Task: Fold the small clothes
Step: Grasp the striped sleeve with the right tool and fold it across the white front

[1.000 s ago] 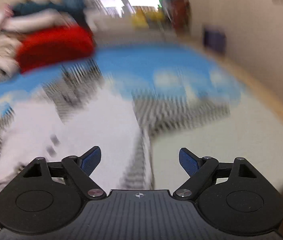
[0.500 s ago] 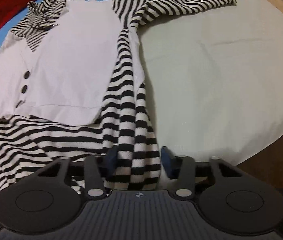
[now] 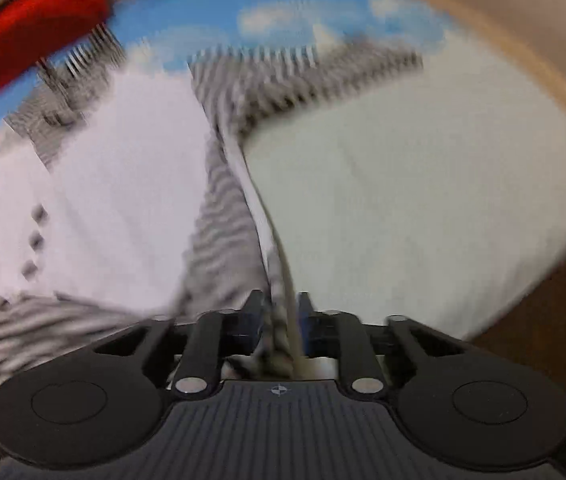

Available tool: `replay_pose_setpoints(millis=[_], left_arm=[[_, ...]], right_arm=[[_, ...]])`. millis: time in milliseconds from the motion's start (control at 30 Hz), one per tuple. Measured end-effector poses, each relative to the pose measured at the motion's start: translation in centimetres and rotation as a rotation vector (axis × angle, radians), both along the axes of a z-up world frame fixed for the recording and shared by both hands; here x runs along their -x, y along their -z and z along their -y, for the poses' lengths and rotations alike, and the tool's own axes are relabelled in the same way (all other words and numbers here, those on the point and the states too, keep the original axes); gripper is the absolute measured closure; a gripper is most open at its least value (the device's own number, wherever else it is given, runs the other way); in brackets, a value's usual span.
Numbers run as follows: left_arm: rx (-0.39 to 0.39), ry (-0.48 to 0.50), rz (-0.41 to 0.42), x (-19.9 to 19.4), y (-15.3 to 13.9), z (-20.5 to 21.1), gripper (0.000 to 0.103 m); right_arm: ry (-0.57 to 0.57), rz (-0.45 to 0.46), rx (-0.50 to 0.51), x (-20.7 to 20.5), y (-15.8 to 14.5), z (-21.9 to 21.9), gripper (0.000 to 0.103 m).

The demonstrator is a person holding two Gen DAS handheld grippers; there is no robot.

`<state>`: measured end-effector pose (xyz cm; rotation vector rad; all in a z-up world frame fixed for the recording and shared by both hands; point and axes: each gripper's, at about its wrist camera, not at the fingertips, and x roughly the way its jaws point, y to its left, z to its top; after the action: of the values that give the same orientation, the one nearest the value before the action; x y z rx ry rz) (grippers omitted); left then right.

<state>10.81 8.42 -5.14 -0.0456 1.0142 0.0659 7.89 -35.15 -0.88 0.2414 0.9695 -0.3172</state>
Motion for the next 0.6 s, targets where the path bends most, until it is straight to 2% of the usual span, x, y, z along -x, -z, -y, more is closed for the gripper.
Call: replay_pose_setpoints(millis=[33, 67, 100, 133, 167, 200, 233, 267, 300, 433, 500, 600], left_arm=[[0.008, 0.023, 0.011, -0.1, -0.1, 0.4, 0.054], [0.010, 0.043, 0.001, -0.3, 0.1, 0.7, 0.054], [0.013, 0.062, -0.035, -0.5, 0.7, 1.1, 0.054], [0.011, 0.070, -0.108, -0.9, 1.8, 1.4, 0.054], [-0.003, 0.070, -0.187, -1.1, 2.9, 1.5, 0.053], [-0.028, 0.059, -0.262, -1.4, 4.1, 1.5, 0.053], [-0.042, 0.044, -0.283, -1.5, 4.5, 1.4, 0.053], [-0.039, 0.041, -0.267, -1.7, 4.2, 1.4, 0.053], [-0.033, 0.039, -0.221, -1.7, 3.3, 1.3, 0.053], [-0.015, 0.011, -0.017, -1.4, -0.6, 0.4, 0.037], [-0.005, -0.024, 0.073, -2.1, -2.1, -0.5, 0.036], [-0.036, -0.084, 0.199, -4.2, -4.5, -2.0, 0.036]], right_arm=[[-0.041, 0.052, 0.012, 0.2, -0.8, -0.6, 0.060], [-0.083, 0.079, 0.013, 0.2, -1.1, -1.2, 0.056], [-0.123, 0.086, 0.002, 0.1, -1.1, -1.8, 0.055], [-0.171, 0.060, -0.031, -0.3, -0.5, -2.4, 0.054], [-0.204, 0.000, -0.059, -0.8, 0.4, -2.8, 0.050], [-0.228, -0.097, -0.076, -1.4, 1.9, -3.2, 0.050], [-0.235, -0.201, -0.075, -1.8, 3.5, -3.4, 0.051], [-0.221, -0.260, -0.054, -1.9, 4.5, -3.4, 0.057], [-0.204, -0.257, -0.039, -2.0, 4.5, -3.4, 0.058], [-0.188, -0.072, -0.018, -2.3, 1.1, -3.4, 0.054], [-0.182, -0.007, -0.001, -2.3, 0.1, -3.4, 0.052], [-0.182, 0.047, 0.005, -2.3, -0.5, -3.5, 0.052]])
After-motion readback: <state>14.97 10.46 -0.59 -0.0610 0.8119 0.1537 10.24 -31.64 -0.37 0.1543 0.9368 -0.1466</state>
